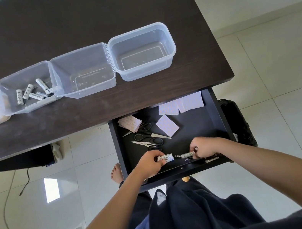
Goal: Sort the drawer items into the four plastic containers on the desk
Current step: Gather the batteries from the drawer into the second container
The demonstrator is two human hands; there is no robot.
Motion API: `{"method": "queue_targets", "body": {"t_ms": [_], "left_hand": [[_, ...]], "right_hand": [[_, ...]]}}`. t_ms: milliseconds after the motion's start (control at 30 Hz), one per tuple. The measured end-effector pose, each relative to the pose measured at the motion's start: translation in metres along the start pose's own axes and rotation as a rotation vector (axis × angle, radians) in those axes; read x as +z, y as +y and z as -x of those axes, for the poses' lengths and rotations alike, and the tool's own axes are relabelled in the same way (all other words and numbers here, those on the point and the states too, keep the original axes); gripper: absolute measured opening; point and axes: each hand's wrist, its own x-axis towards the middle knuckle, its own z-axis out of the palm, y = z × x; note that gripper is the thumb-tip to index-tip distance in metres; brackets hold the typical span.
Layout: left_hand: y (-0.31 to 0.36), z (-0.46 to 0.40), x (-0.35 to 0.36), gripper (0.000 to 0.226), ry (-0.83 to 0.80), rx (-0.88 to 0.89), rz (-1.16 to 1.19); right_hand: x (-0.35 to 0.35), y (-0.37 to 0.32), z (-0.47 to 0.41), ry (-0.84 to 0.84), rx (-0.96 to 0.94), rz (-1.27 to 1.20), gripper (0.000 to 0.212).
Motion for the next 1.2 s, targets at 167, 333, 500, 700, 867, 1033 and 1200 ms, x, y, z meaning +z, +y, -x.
{"method": "queue_targets", "body": {"t_ms": [167,333,500,700,867,1033,1200], "left_hand": [[0.005,0.001,-0.010,0.021,0.026,0.033,0.024],[0.013,0.002,-0.019,0.022,0.025,0.071,0.012],[0.018,0.012,-0.051,0.021,0.041,0.121,0.038],[0.021,0.039,-0.136,0.015,0.170,0.220,0.092],[-0.002,0.064,-0.222,0.010,0.296,0.258,0.148],[-0.040,0.079,-0.303,0.007,0.477,0.234,0.176],[-0.079,0.074,-0.366,0.014,0.625,0.171,0.167]], "right_hand": [[-0.009,-0.003,0.012,0.094,-0.022,-0.038,0.019],[-0.015,-0.008,0.021,0.122,-0.010,-0.030,0.015],[-0.037,-0.042,0.041,0.211,-0.056,-0.030,0.013],[-0.093,-0.134,0.079,0.340,-0.171,-0.047,0.010],[-0.124,-0.231,0.085,0.401,-0.261,-0.064,0.012],[-0.138,-0.327,0.053,0.446,-0.333,-0.006,0.017],[-0.147,-0.405,0.016,0.503,-0.380,0.001,0.011]]}}
